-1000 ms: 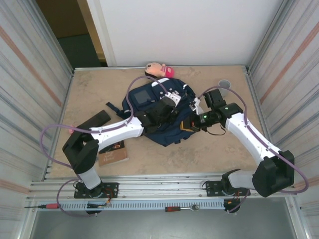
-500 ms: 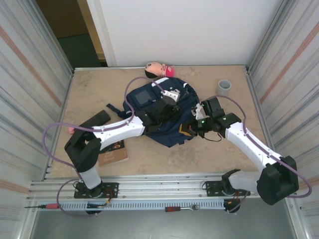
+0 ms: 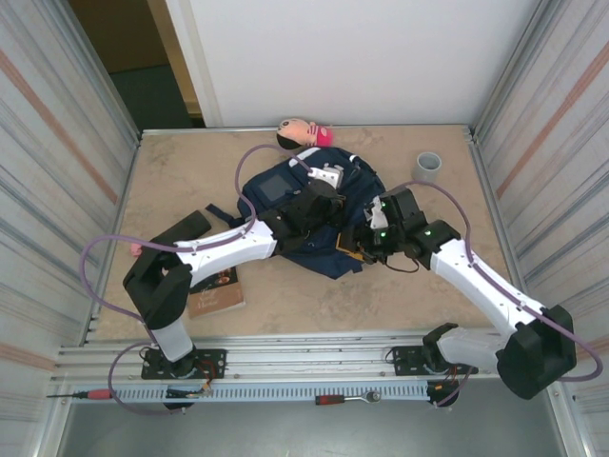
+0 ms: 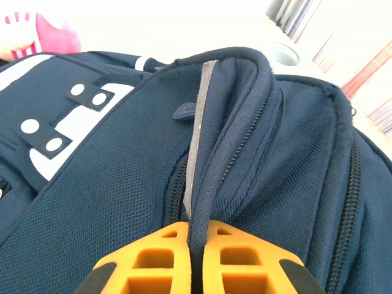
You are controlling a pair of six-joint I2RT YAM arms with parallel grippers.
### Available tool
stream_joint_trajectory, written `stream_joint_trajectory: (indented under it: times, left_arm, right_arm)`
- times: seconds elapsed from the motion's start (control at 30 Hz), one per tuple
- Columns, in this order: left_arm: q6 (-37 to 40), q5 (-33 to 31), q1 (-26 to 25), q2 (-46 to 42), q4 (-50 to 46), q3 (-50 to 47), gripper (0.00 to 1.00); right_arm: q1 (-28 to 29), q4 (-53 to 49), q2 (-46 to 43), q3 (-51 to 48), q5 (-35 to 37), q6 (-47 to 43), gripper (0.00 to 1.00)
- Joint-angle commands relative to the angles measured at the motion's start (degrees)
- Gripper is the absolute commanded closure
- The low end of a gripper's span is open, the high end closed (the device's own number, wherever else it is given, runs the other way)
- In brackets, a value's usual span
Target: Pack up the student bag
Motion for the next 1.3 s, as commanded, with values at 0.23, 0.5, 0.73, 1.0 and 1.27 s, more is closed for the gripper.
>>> stream_joint_trajectory:
  times: [0.23,0.5,0.73,1.0,1.27]
  left_arm:
    - [13.3,24.4,6.3,-10.2,14.9,-7.2,1.0]
    - [16.7,38.8,11.2,-12.4,15.2,-9.2,1.0]
    - [21.3,44.7,12.4,-11.7,11.1,-7.3,1.0]
    - [22.9,36.9,14.9,-12.4,5.7,-5.4,1.0]
    - [21.5,22.7,13.7,-16.8,-4.7,-3.2,0.74]
  right_arm:
    - [-16.9,3.9,-5.9,-1.5,-11.8,-2.0,0.27]
    - [-16.6,15.4,-3.8,-5.8,-12.1,4.5,0.21]
    - [-10.7,25.0,-1.0,-6.0,-11.7,7.7,0.23]
    - [-6.4,32.9,-4.5,-11.2,2.0,16.1,0.8]
    - [4.6,37.1,-11.8,-13.9,22.5,22.6,1.0]
